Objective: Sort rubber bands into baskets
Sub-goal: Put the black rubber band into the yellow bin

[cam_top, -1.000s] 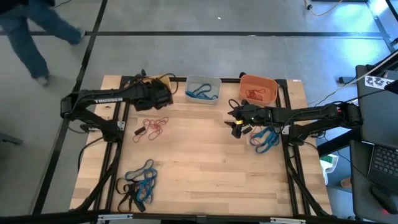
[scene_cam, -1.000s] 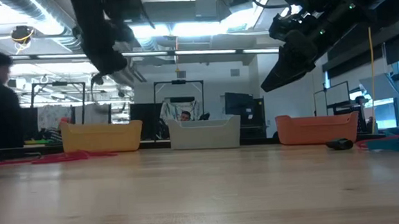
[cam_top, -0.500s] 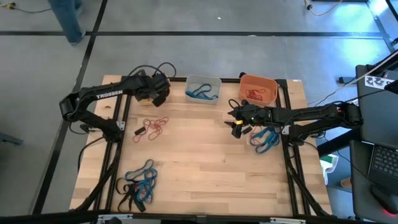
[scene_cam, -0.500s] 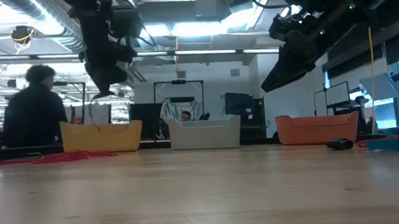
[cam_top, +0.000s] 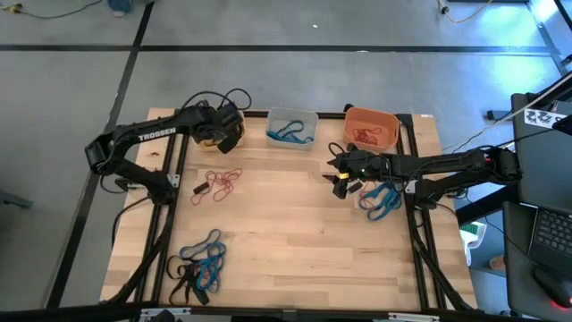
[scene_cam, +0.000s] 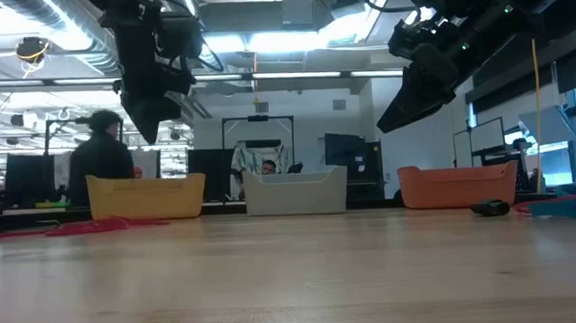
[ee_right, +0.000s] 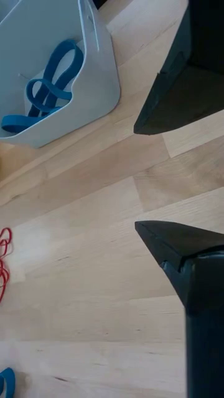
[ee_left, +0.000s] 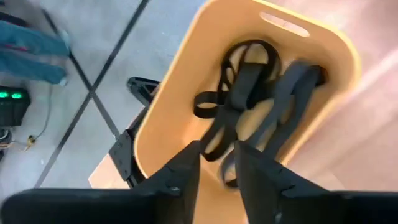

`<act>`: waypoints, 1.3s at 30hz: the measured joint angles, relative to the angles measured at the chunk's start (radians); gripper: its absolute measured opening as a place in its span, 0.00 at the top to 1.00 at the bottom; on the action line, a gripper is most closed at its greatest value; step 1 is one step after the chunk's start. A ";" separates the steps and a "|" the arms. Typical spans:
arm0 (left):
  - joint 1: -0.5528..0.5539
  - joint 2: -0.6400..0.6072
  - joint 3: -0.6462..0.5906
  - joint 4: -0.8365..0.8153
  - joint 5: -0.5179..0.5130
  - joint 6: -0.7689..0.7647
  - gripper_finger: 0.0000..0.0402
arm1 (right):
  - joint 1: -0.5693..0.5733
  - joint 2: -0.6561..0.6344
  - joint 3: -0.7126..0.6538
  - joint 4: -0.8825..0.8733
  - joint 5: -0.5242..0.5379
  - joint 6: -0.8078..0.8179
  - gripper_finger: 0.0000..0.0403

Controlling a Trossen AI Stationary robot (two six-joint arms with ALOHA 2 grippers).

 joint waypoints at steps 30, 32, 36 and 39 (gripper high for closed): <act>-0.415 -0.013 -0.164 -0.308 0.326 -0.461 0.64 | 0.000 0.000 0.000 0.001 0.000 0.001 0.41; -0.428 -0.013 -0.194 -0.308 0.339 -0.492 0.64 | 0.000 0.000 0.000 0.002 0.000 0.001 0.41; -0.447 -0.013 -0.252 -0.261 0.361 -0.526 0.64 | 0.000 0.000 0.000 0.002 0.000 0.002 0.41; -0.451 -0.011 -0.301 -0.206 0.389 -0.528 0.64 | 0.000 0.000 0.000 0.002 0.000 0.002 0.41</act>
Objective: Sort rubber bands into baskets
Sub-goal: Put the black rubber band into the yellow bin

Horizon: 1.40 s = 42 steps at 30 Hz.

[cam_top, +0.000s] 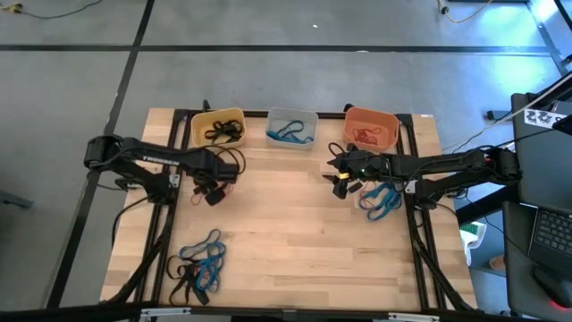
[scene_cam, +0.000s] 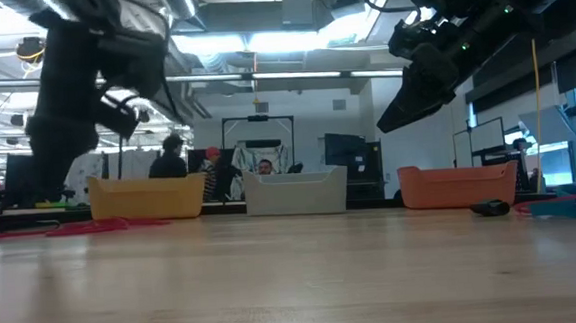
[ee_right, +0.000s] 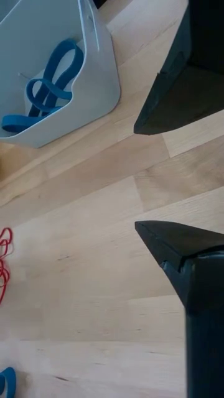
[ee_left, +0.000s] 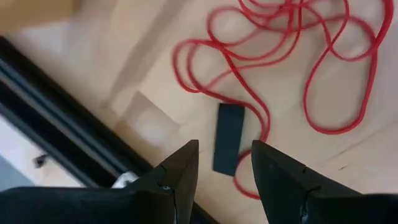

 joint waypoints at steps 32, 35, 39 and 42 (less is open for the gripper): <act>-0.008 0.016 -0.172 0.182 0.011 0.034 0.87 | 0.000 0.000 0.000 0.003 0.000 0.000 0.41; -0.008 0.015 -0.171 0.183 0.011 0.034 0.94 | 0.000 0.000 0.000 0.004 0.000 0.001 0.41; -0.008 0.015 -0.138 0.170 0.011 0.039 0.99 | 0.000 0.000 0.000 0.004 0.000 0.000 0.41; -0.020 0.013 -0.091 0.165 0.010 0.074 0.98 | 0.000 0.000 0.000 0.004 0.000 0.000 0.41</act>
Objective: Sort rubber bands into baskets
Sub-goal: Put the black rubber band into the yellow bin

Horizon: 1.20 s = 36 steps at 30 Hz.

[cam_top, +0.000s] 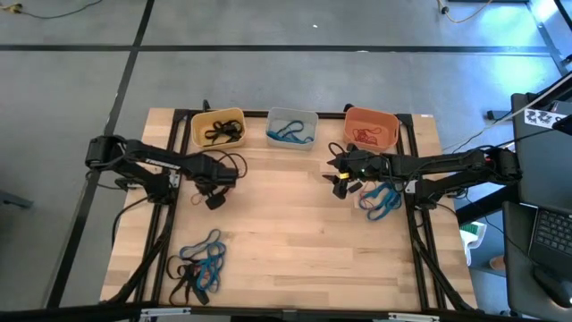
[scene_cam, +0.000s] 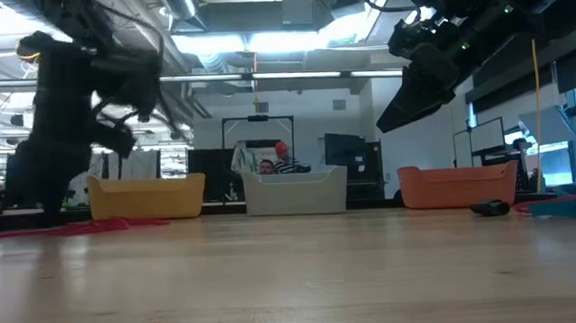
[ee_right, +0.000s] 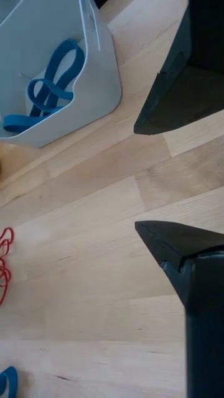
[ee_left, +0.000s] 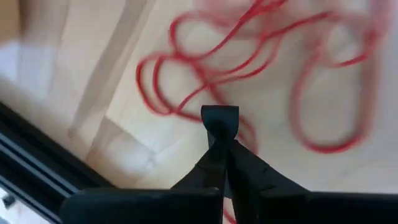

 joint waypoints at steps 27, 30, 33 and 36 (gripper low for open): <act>0.180 -0.104 0.299 0.247 -0.184 0.355 0.99 | 0.001 0.117 0.000 0.108 -0.011 0.011 0.41; 0.228 -0.104 0.299 0.300 -0.184 0.389 0.99 | 0.001 0.117 0.000 0.108 -0.011 0.011 0.41; 0.275 -0.104 0.298 0.351 -0.184 0.424 0.99 | 0.000 0.117 0.000 0.108 -0.011 0.011 0.41; 0.323 -0.104 0.296 0.416 -0.183 0.458 0.99 | 0.000 0.117 0.000 0.108 -0.011 0.011 0.41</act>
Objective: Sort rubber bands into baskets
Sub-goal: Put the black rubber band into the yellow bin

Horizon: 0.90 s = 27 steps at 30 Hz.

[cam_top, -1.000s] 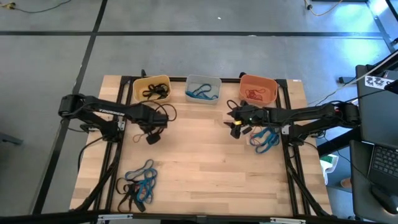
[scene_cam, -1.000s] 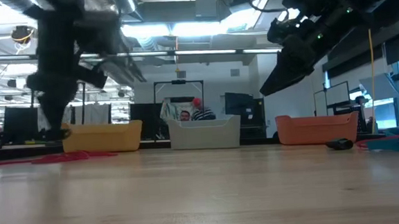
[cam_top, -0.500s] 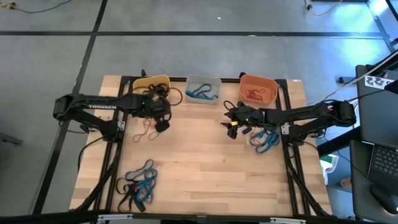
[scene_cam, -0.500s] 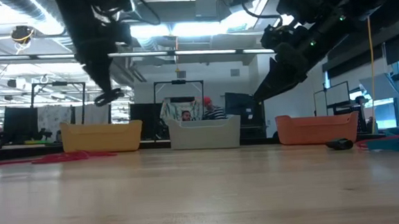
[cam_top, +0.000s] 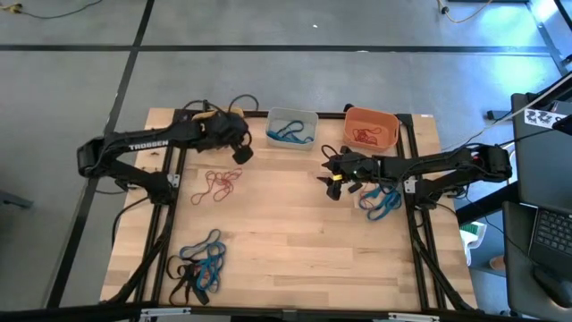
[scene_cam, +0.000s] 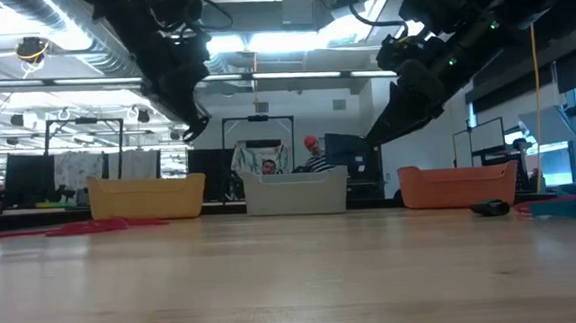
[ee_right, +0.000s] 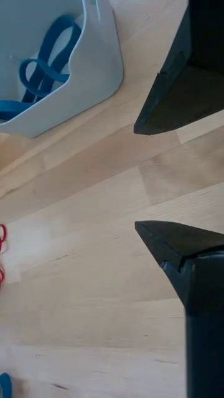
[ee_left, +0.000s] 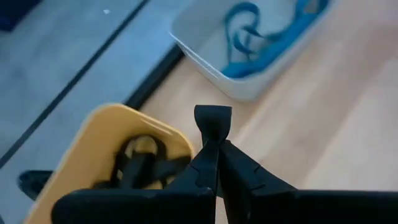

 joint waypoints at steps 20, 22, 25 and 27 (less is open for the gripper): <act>0.284 0.150 -0.001 0.043 0.056 0.051 0.99 | 0.000 0.000 0.000 -0.002 0.000 -0.002 0.41; 0.289 0.167 -0.001 0.041 0.056 0.051 0.99 | 0.000 0.000 0.000 -0.003 0.000 -0.003 0.41; 0.290 0.180 -0.001 0.036 0.060 0.048 0.98 | 0.000 0.000 0.000 -0.003 0.000 -0.004 0.41; 0.291 0.184 -0.001 0.034 0.062 0.035 0.95 | 0.000 0.000 0.000 -0.003 0.000 -0.004 0.41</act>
